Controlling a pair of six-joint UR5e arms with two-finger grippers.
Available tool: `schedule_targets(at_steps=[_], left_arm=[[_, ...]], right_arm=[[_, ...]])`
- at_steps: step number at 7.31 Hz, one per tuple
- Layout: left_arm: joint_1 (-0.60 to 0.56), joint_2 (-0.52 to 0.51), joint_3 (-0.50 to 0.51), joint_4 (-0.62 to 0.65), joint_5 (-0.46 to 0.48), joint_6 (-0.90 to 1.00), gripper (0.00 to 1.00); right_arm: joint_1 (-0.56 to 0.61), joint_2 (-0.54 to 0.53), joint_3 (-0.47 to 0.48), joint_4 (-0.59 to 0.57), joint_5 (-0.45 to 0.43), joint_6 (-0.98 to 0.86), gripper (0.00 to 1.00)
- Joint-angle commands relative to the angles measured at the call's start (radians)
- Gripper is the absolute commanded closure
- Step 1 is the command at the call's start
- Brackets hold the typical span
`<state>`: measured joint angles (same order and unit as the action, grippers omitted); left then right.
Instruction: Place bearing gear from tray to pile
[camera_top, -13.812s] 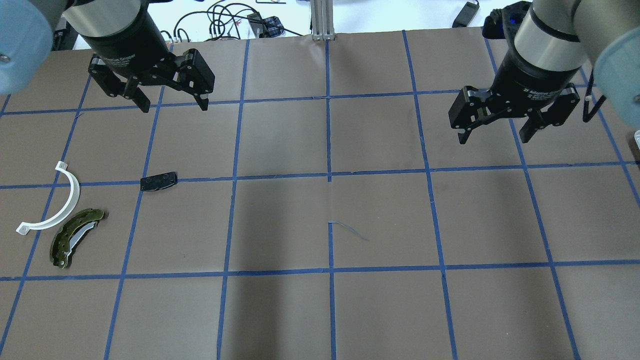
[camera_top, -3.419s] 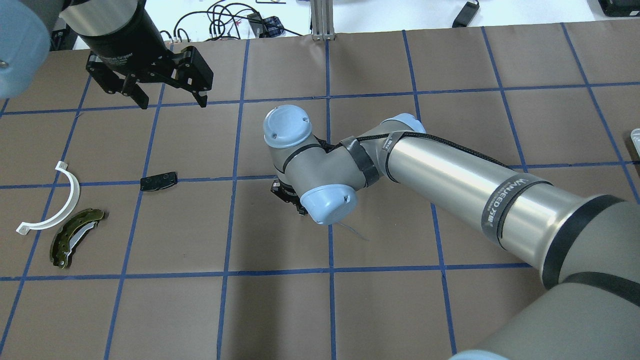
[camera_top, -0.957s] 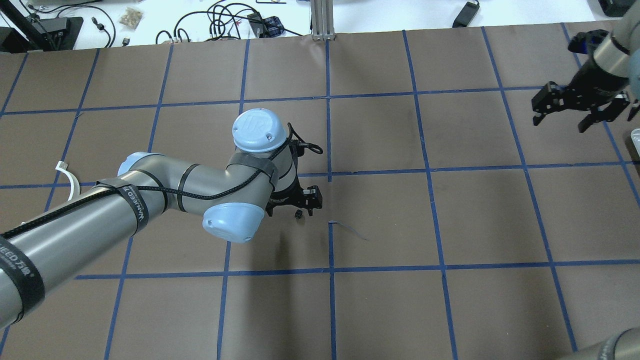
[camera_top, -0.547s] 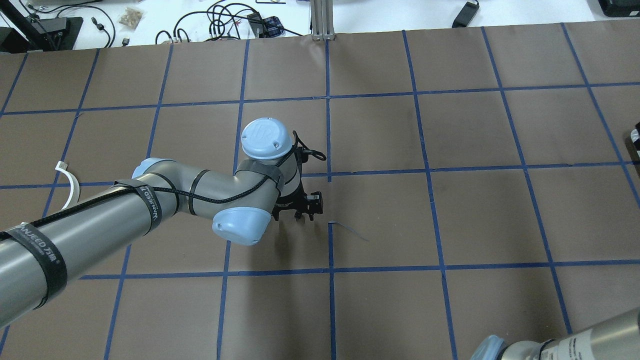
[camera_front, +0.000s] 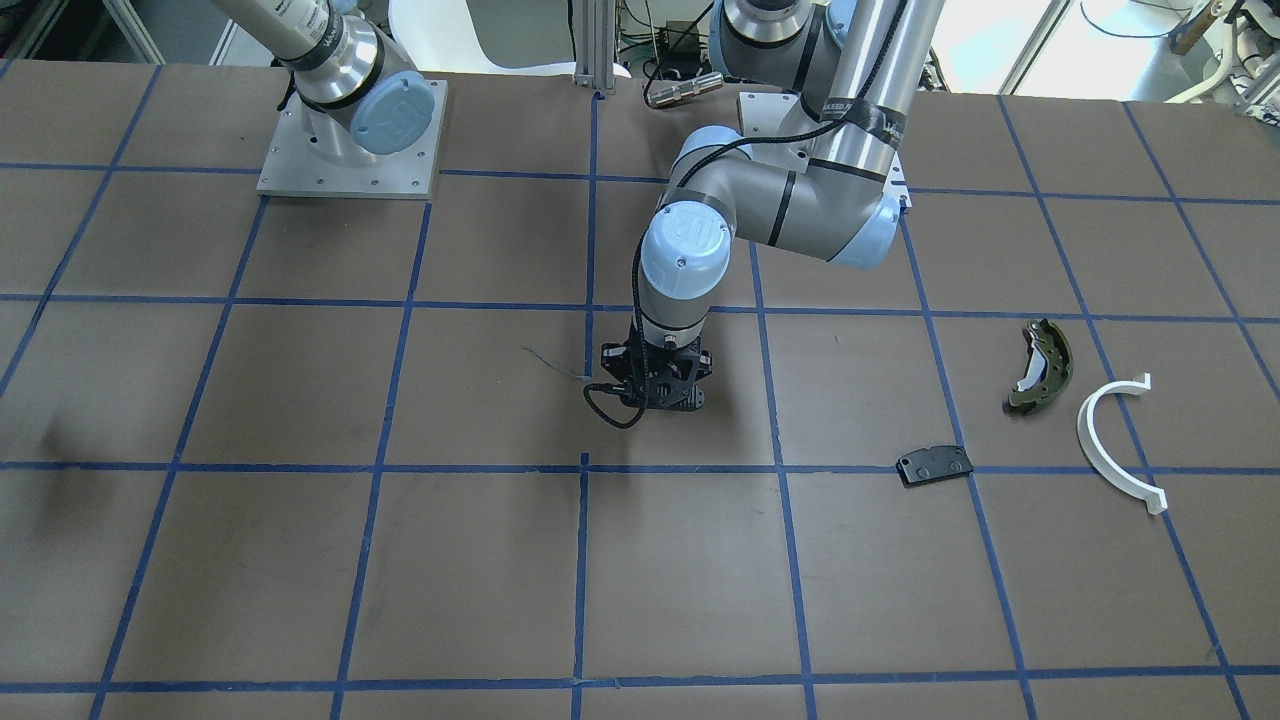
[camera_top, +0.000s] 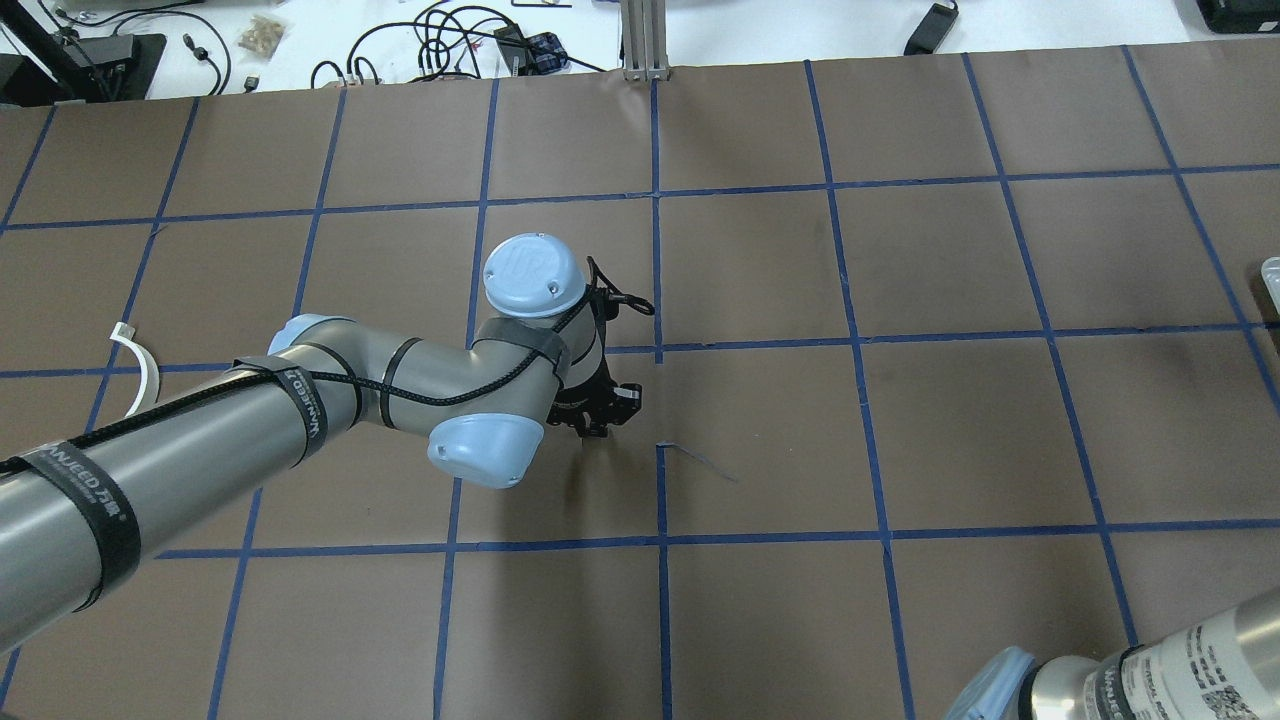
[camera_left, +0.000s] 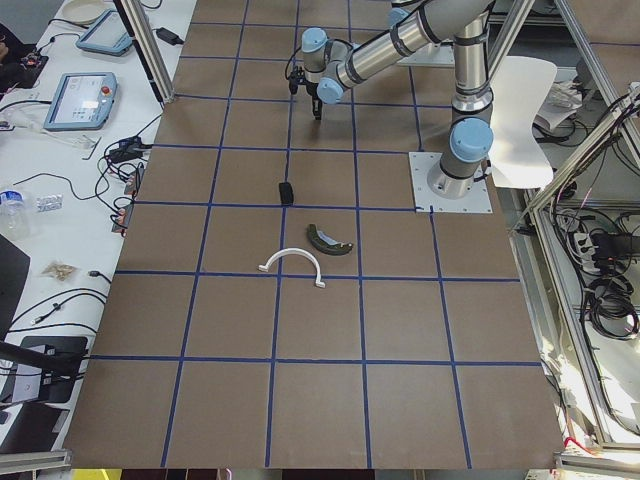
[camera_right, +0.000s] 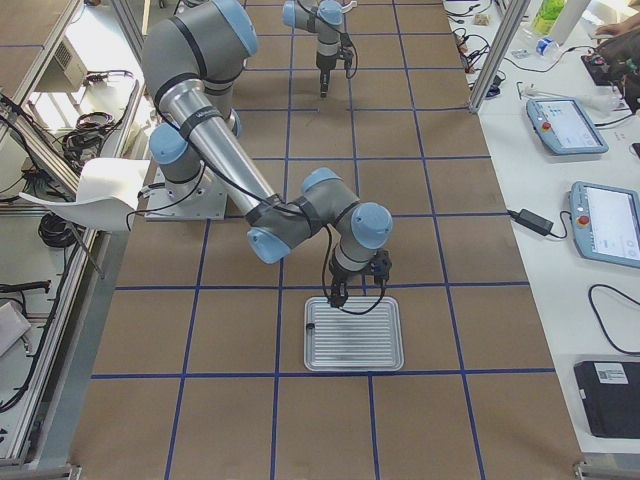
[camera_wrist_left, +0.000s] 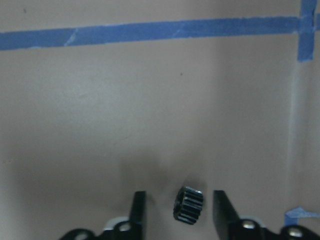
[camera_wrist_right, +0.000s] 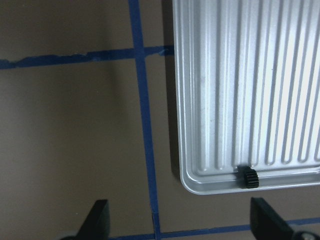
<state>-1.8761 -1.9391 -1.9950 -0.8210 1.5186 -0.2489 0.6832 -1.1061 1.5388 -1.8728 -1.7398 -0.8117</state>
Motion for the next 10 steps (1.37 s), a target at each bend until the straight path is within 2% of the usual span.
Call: schedule_targets(at_steps=[1,3,4,5,6,7,9,10], left_arm=[[0.008,0.014,0.024,0.008,-0.003,0.007,1.0],[0.062,0.083,0.059,-0.064,-0.011,0.007,1.0],[0.134,0.126,0.055,-0.105,-0.006,0.007,1.0],[0.219,0.17,0.052,-0.192,0.008,0.037,1.0],[0.315,0.201,0.048,-0.252,0.009,0.192,1.0],[0.4,0.225,0.02,-0.26,0.011,0.35,1.0],[0.568,0.246,-0.051,-0.244,0.108,0.614,1.0],[0.651,0.256,-0.079,-0.238,0.118,0.691,1.0]], right_arm=[[-0.039,0.092,-0.084,-0.003,-0.012,-0.078,0.0],[-0.04,0.178,-0.135,-0.002,-0.014,-0.081,0.03],[-0.045,0.193,-0.135,-0.002,-0.014,-0.08,0.09],[-0.068,0.202,-0.132,0.001,-0.047,-0.083,0.18],[-0.07,0.204,-0.129,0.007,-0.05,-0.081,0.26],[-0.07,0.204,-0.128,0.035,-0.05,-0.077,0.3],[-0.07,0.206,-0.128,0.066,-0.052,-0.069,0.34],[-0.07,0.207,-0.126,0.064,-0.052,-0.067,0.37]])
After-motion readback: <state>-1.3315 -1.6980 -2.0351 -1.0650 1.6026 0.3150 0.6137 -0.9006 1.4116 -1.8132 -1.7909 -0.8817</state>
